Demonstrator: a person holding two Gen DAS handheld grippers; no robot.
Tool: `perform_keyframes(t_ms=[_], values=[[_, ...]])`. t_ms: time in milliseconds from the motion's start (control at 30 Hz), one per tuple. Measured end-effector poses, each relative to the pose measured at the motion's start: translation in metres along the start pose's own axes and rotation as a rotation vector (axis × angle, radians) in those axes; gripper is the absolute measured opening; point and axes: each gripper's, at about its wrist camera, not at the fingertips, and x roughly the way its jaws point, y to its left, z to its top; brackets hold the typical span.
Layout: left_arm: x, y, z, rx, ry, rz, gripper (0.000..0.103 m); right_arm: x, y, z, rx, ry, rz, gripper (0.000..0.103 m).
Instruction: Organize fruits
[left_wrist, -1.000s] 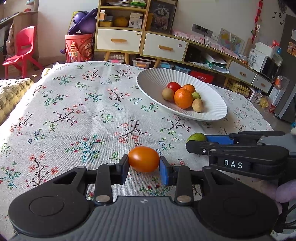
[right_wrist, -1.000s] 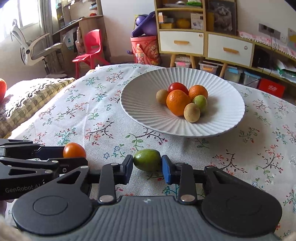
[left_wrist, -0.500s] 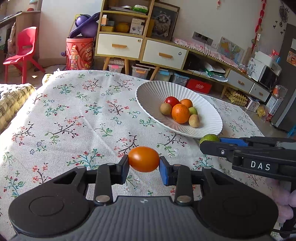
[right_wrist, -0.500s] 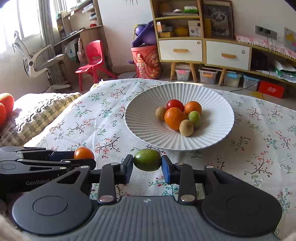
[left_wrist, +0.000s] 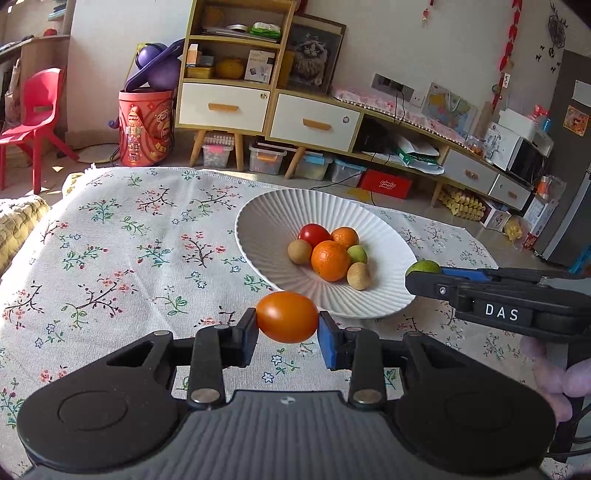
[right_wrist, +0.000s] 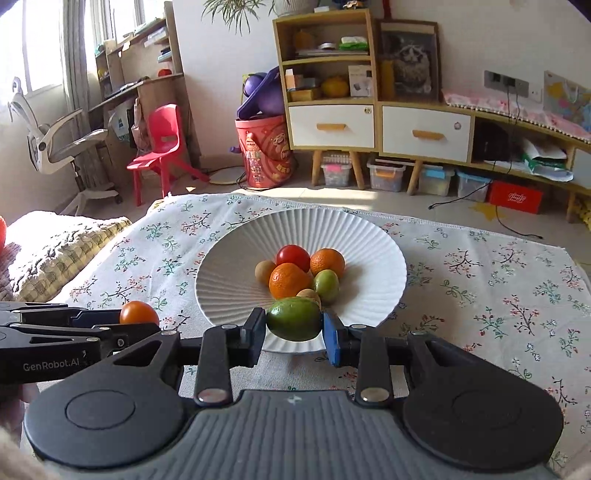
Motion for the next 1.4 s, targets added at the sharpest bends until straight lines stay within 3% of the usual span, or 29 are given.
perform_keyframes(t_ms=[100, 300, 533, 700, 1033, 1100, 1167, 1400], values=[[0.008, -0.005, 0.007, 0.015, 0.006, -0.012, 0.019, 0.008, -0.010, 0.002, 0.002, 0.008, -0.026, 0.030], [0.034, -0.012, 0.022, 0.090, 0.029, -0.040, 0.019, 0.020, -0.026, 0.005, 0.037, 0.018, 0.003, 0.030], [0.059, -0.014, 0.025, 0.121, 0.059, -0.050, 0.019, 0.027, -0.029, 0.006, 0.021, 0.034, 0.032, 0.030], [0.073, -0.026, 0.025, 0.198, 0.076, -0.040, 0.020, 0.031, -0.027, 0.005, 0.004, 0.047, 0.026, 0.030], [0.079, -0.025, 0.026, 0.213, 0.080, -0.051, 0.021, 0.034, -0.030, 0.005, 0.008, 0.051, 0.025, 0.031], [0.077, -0.025, 0.026, 0.216, 0.078, -0.059, 0.021, 0.032, -0.030, 0.005, 0.016, 0.049, 0.032, 0.034], [0.074, -0.026, 0.025, 0.222, 0.079, -0.060, 0.023, 0.030, -0.031, 0.005, 0.020, 0.045, 0.044, 0.044], [0.056, -0.025, 0.025, 0.209, 0.077, -0.051, 0.041, 0.020, -0.030, 0.006, 0.029, 0.040, 0.010, 0.054]])
